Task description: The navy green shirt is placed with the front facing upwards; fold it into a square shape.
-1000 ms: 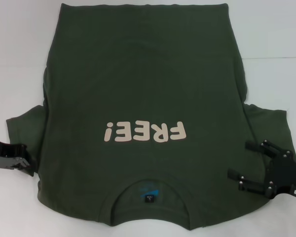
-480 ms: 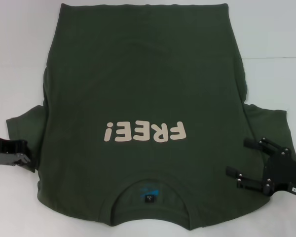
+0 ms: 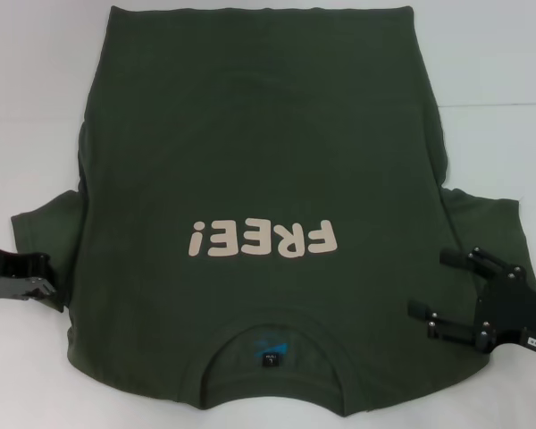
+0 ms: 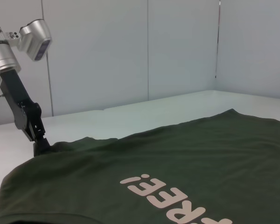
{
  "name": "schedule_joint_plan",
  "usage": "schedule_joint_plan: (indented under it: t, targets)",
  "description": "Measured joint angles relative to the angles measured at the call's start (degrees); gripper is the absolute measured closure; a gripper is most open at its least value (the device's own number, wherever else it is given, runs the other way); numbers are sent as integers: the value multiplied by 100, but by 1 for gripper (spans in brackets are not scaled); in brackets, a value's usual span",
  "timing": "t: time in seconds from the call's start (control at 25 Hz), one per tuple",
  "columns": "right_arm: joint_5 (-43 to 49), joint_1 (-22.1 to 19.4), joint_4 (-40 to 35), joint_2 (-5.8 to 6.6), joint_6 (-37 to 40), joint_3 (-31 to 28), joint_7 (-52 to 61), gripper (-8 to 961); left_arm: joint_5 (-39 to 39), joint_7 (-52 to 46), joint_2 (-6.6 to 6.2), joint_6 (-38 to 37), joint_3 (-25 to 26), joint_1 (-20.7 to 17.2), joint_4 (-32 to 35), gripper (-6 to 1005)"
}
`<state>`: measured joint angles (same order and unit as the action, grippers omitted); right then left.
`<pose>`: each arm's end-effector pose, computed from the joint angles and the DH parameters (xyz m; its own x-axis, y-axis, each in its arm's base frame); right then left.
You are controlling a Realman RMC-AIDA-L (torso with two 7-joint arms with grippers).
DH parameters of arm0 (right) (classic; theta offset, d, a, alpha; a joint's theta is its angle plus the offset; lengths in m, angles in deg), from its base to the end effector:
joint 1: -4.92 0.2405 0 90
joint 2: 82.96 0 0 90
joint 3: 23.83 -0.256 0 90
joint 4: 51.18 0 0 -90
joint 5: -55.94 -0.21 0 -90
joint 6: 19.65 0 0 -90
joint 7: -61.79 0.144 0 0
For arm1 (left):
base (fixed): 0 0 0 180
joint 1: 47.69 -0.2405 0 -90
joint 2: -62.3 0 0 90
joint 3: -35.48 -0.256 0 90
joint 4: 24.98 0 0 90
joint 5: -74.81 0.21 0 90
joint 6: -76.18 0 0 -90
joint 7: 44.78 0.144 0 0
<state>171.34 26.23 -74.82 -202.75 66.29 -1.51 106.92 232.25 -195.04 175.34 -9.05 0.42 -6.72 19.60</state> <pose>0.3329 0.2717 -0.0164 0.8180 -0.1436 -0.5570 -0.4357 -0.7870 -0.4368 -0.3052 0.3714 0.0592 0.1077 0.9744 0.1972 0.9477 -0.0407 -0.3165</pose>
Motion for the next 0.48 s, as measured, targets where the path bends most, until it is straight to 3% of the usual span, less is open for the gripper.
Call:
schedule_joint_plan:
  t: [0.48]
  targets:
    - [0,-6,0,0,29,0,4,13,27,-22,23,13,-160,-13,-7,937]
